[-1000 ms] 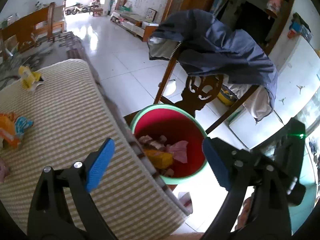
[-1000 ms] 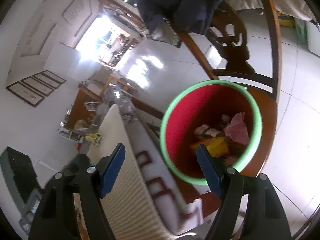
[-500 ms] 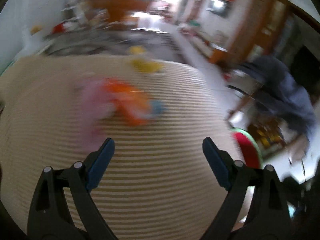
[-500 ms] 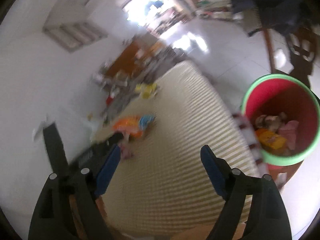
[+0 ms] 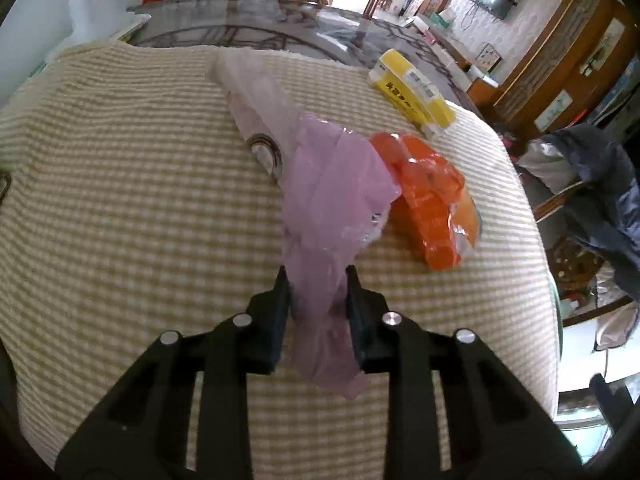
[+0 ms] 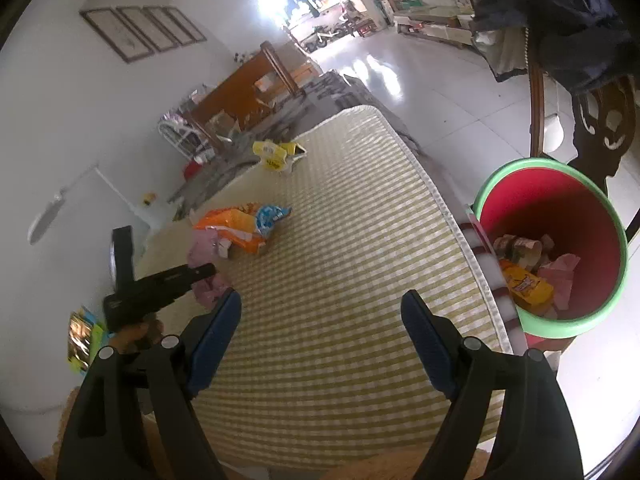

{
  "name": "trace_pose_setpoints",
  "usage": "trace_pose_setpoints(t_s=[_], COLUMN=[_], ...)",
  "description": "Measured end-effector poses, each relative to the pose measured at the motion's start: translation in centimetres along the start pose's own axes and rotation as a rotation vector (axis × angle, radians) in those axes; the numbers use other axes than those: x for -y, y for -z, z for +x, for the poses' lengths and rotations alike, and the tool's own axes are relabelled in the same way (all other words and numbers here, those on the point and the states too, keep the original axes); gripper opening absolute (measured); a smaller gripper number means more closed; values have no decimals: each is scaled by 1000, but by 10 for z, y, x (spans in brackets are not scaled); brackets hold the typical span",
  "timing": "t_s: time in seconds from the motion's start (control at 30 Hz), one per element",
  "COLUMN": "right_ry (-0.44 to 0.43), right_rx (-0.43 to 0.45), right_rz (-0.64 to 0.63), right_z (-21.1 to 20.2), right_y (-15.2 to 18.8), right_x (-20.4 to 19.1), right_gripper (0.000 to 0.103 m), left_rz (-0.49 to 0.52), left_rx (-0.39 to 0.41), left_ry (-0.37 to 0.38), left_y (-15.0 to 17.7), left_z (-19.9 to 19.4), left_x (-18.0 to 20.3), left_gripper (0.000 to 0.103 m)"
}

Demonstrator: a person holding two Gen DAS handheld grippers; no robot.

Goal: Collect trash
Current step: 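Return to the bed and grasp the pink plastic bag with the left tool, then grasp the pink-white biscuit wrapper with the right tool while the left tool lowers the pink bag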

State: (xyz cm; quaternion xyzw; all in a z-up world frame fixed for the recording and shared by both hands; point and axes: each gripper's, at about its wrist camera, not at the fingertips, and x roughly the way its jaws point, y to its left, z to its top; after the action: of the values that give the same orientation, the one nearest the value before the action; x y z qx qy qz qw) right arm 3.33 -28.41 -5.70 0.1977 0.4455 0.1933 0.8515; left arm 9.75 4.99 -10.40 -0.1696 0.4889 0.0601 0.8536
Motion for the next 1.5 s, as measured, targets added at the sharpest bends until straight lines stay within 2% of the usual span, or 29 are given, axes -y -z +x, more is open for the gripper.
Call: trace_pose_setpoints(t_s=[0.07, 0.17, 0.33, 0.53, 0.6, 0.77, 0.93, 1.1, 1.23, 1.37, 1.47, 1.5], right_ry=[11, 30, 87, 154, 177, 177, 171, 225, 287, 347, 381, 384], right_rx=[-13, -25, -82, -132, -136, -142, -109, -103, -186, -290, -347, -368], right_rz=[-6, -18, -67, -187, -245, -415, -541, -715, -800, -819, -853, -855], right_z=[2, 5, 18, 47, 61, 99, 145, 201, 260, 308, 328, 333], right_y=[1, 2, 3, 3, 3, -5, -37, -57, -60, -52, -43, -39], right_x=[-1, -3, -12, -42, -59, -114, -181, -242, -265, -257, -246, -243], right_gripper=[79, 79, 79, 79, 79, 79, 79, 79, 79, 79, 71, 58], left_rz=[10, -30, -103, -195, -216, -252, -310, -368, -416, -441, -447, -446], left_rx=[18, 67, 150, 164, 153, 183, 193, 217, 223, 223, 217, 216], left_ry=[2, 51, 64, 88, 118, 176, 250, 276, 286, 289, 294, 294], left_y=[9, 29, 62, 61, 61, 58, 57, 59, 61, 63, 62, 60], left_z=[-14, -51, -94, -96, -93, -101, -103, -108, -109, -108, -107, -106], left_x=[-3, -15, -40, -70, -72, -83, -94, -107, -118, -122, -124, -123], left_gripper=[23, 23, 23, 23, 23, 23, 23, 23, 23, 23, 23, 23])
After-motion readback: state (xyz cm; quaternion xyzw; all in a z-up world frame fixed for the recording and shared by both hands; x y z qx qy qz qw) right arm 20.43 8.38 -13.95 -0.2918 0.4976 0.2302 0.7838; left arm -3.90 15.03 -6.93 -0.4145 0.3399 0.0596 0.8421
